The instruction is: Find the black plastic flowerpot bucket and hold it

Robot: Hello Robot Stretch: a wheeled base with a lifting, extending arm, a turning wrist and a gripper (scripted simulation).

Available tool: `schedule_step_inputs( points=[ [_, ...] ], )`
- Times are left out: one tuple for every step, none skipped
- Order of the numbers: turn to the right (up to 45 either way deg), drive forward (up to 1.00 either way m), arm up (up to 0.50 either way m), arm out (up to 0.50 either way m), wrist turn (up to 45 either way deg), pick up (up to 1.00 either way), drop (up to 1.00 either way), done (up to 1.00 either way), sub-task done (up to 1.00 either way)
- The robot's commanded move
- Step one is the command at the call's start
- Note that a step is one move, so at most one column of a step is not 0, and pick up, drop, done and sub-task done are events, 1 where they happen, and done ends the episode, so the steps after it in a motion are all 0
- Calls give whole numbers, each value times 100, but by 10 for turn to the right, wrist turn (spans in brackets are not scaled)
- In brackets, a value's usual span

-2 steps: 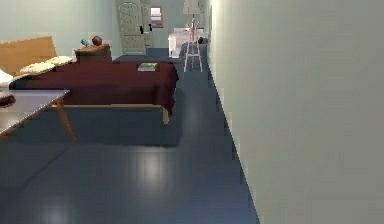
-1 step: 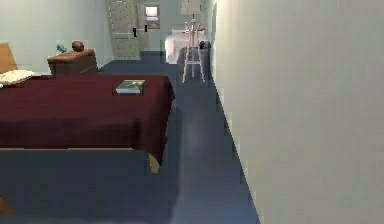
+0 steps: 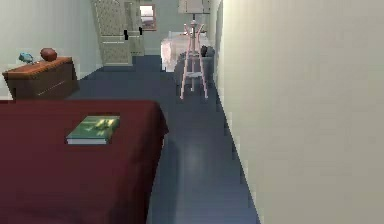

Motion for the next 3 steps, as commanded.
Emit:
schedule_step_inputs(
  points=[
    [0,100,0,0,0,0,0,0,0],
    [0,100,0,0,0,0,0,0,0],
    [0,35,0,0,0,0,0,0,0]
  ],
)
